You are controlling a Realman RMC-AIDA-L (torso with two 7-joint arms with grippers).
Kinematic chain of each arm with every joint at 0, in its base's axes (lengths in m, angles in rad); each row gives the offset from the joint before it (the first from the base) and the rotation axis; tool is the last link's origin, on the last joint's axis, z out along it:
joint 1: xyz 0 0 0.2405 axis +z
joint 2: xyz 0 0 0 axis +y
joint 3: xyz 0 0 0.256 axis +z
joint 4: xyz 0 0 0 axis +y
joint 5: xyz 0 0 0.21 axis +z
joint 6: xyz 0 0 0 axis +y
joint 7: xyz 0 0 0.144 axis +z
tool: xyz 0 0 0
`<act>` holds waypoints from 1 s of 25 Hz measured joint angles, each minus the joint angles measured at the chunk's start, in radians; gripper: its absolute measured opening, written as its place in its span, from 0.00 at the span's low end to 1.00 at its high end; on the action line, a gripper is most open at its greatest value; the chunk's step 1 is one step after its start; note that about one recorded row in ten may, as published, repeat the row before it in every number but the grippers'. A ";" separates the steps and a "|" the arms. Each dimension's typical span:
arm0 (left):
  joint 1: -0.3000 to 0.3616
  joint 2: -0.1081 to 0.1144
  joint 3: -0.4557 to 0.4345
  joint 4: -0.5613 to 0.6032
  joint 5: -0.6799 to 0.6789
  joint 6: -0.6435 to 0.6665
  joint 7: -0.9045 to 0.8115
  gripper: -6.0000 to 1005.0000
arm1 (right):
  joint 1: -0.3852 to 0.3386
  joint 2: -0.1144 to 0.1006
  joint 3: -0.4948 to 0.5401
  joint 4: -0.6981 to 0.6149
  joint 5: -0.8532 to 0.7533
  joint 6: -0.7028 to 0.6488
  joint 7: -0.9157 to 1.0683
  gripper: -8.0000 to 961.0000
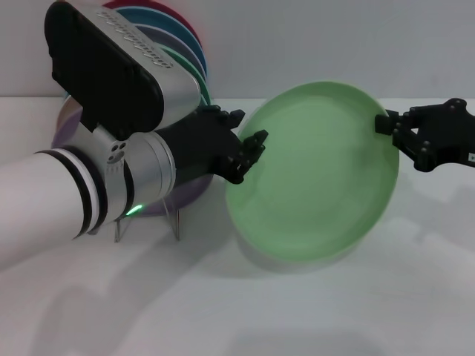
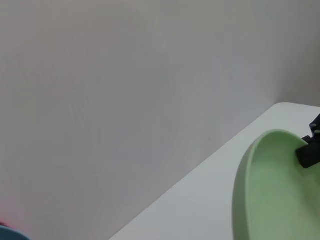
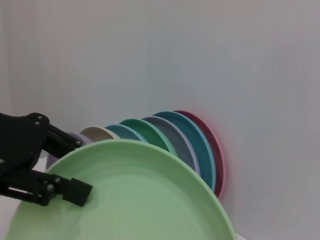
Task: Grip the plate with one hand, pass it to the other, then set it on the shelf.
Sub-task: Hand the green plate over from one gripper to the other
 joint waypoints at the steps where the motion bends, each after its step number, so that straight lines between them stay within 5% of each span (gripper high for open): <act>1: 0.002 0.000 0.002 -0.001 0.000 0.004 0.006 0.52 | 0.000 0.000 0.000 -0.001 0.000 0.001 0.000 0.03; 7: 0.016 0.000 0.015 -0.012 -0.001 0.047 0.049 0.28 | -0.004 0.001 0.000 -0.012 0.020 0.019 0.000 0.04; 9: 0.017 0.000 0.018 -0.011 -0.001 0.065 0.057 0.09 | -0.009 0.001 0.003 -0.021 0.041 0.023 0.000 0.04; 21: 0.024 0.001 0.028 -0.019 -0.137 0.113 0.207 0.08 | -0.012 -0.001 0.093 -0.164 0.190 0.149 -0.051 0.04; 25: 0.031 0.002 0.010 -0.007 -0.234 0.125 0.294 0.08 | -0.005 -0.001 0.173 -0.230 0.229 0.215 -0.052 0.16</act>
